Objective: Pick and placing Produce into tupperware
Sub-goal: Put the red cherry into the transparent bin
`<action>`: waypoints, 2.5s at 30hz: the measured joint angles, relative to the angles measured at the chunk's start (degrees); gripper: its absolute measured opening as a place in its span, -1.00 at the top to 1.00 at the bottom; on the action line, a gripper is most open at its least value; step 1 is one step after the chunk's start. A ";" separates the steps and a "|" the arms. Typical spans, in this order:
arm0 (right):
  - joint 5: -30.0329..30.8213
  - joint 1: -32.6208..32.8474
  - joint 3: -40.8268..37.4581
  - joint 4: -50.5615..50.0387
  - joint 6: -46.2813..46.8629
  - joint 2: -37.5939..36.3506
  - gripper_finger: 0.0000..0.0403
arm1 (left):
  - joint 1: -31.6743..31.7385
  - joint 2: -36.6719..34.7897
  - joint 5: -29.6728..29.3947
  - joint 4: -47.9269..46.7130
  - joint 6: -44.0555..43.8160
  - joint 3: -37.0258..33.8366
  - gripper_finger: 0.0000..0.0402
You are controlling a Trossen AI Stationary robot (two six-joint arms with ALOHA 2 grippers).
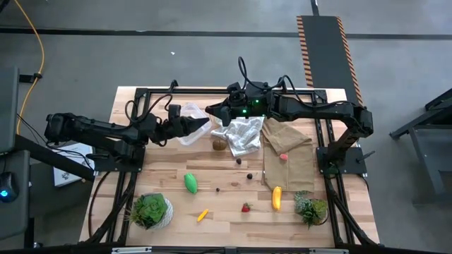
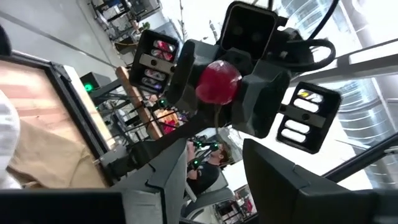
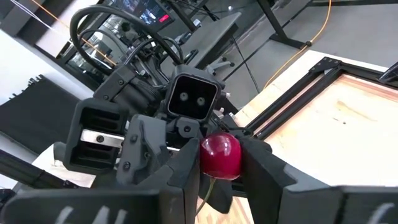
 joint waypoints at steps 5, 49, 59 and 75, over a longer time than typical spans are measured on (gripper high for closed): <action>0.00 0.00 0.00 0.36 -0.17 -0.02 0.55 | 0.00 0.00 -0.84 0.31 -0.02 0.00 0.33; -0.21 -0.02 0.00 0.66 -0.59 -0.02 0.55 | 0.02 4.52 1.65 -0.20 3.80 4.01 0.52; -0.21 -0.03 0.00 0.66 -0.59 -0.02 0.55 | 0.02 4.52 1.51 0.59 4.89 4.02 0.87; -0.20 -0.23 0.00 0.68 -0.59 -0.02 0.55 | 0.02 4.52 1.17 0.61 4.97 4.00 0.98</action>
